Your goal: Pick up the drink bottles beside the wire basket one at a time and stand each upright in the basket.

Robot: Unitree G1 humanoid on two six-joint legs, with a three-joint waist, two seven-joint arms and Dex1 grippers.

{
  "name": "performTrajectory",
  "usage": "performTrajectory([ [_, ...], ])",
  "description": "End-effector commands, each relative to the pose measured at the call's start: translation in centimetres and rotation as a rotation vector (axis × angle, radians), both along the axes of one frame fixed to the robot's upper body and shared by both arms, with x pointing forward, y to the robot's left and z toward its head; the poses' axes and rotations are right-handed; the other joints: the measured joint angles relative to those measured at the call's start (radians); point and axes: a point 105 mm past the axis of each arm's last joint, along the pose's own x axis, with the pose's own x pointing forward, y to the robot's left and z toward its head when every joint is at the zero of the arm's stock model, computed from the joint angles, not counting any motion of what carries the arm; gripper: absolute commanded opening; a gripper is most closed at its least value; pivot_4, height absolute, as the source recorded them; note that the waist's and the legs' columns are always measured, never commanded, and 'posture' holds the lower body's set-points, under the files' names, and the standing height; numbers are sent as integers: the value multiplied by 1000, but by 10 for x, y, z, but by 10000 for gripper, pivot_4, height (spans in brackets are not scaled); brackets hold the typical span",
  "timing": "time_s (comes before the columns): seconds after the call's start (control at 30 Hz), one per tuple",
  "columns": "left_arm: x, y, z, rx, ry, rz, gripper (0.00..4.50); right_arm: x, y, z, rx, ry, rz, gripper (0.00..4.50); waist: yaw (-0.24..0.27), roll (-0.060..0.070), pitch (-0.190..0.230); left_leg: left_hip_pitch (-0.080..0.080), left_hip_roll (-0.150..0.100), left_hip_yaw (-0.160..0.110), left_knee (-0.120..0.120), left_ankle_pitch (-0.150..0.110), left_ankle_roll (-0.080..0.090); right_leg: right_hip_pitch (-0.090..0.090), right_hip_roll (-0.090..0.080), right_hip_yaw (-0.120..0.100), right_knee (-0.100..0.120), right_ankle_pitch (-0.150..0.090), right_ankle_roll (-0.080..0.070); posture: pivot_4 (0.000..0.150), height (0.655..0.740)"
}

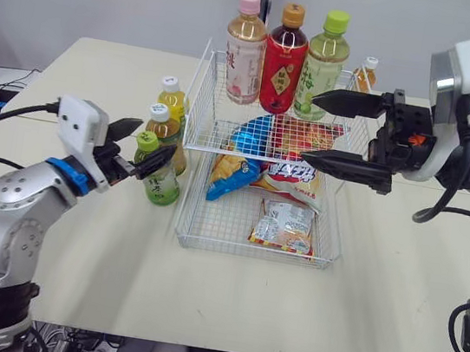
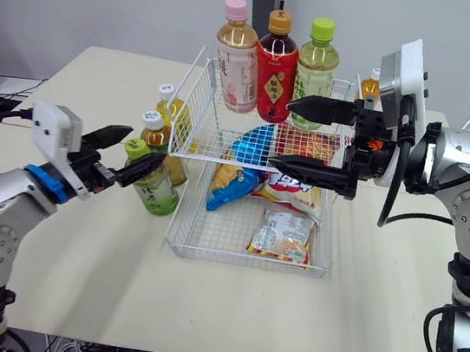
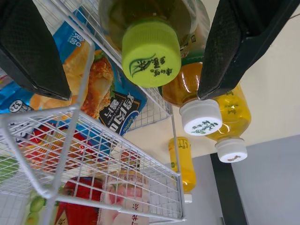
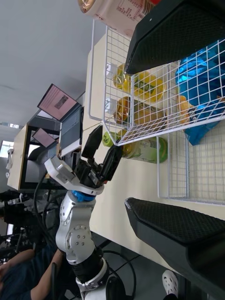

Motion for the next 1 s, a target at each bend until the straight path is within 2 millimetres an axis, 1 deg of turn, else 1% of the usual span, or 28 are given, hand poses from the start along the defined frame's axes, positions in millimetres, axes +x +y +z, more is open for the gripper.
performTrajectory([
  [0.03, 2, 1, 3, 34, -41, 14, 44777, -7, -4, 10, 19, -50, -18, 45000, 0, 0, 0, 0, 0, 0, 0, 0, 0, 0, 0, 0, 0, 0, 0, 1500, 7400],
  [0.17, 6, -3, 3, 25, -53, 5, 44777, -8, -5, 10, 23, -50, -31, 45000, 1, 0, 0, 0, 0, 0, 0, 0, 0, 0, 0, 0, 0, 0, 0, 1500, 7400],
  [0.27, 8, -4, 7, -4, -67, 3, 39027, -9, -6, 10, 24, -52, -38, 45000, 3, 0, 0, 0, 0, 0, 0, 0, 0, 0, 0, 0, 0, 0, 0, 1500, 7400],
  [0.33, 8, -3, 6, 1, -63, 5, 33135, -9, -6, 10, 23, -53, -42, 45000, 3, 0, 0, 0, 0, 0, 0, 0, 0, 0, 0, 0, 0, 0, 0, 1500, 7400],
  [0.47, 7, 1, 4, 8, -57, 16, 19512, -10, -7, 10, 26, -55, -49, 45000, 1, 0, 0, 0, 0, 0, 0, 0, 0, 0, 0, 0, 0, 0, 0, 1500, 7400],
  [0.53, 7, 4, 6, 2, -61, 28, 13849, -10, -6, 10, 28, -56, -48, 45000, 2, 0, 0, 0, 0, 0, 0, 0, 0, 0, 0, 0, 0, 0, 0, 1500, 7400],
  [0.67, 5, 9, 10, -9, -70, 42, 13587, -10, -4, 10, 30, -59, -41, 45000, 2, 0, 0, 0, 0, 0, 0, 0, 0, 0, 0, 0, -1, 0, 0, 1500, 7400],
  [0.73, -1, 11, 18, -29, -78, 22, 13587, -9, -4, 12, 33, -62, -38, 45000, 0, 0, 0, 0, 0, 0, -1, 0, 0, 0, 0, 0, -1, 0, 0, 1500, 7400],
  [0.8, -12, 11, 34, -86, -82, -44, 13587, -8, -5, 13, 40, -64, -41, 45000, -1, 0, 0, 0, 0, 0, -1, 0, 0, -1, 0, 0, -1, 0, 0, 1500, 7400],
  [0.93, -28, 35, 70, -60, -70, -79, 13587, -6, -9, 18, 55, -70, -64, 45000, -2, -1, 2, -2, 1, -1, -2, 0, 0, -3, 1, -1, -1, 0, 0, 1500, 7400],
  [0.97, -31, 38, 76, -52, -65, -86, 13587, -6, -10, 18, 58, -70, -66, 45000, -1, -1, 2, -2, 1, -1, -2, 0, 0, -3, 1, -1, -1, 0, 0, 1500, 7400],
  [1.0, -35, 42, 87, -42, -64, -97, 13587, -6, -10, 18, 60, -73, -72, 45000, 0, -1, 2, -2, 1, -1, -2, 0, 0, -3, 1, -1, -2, 0, 0, 1500, 7400],
])
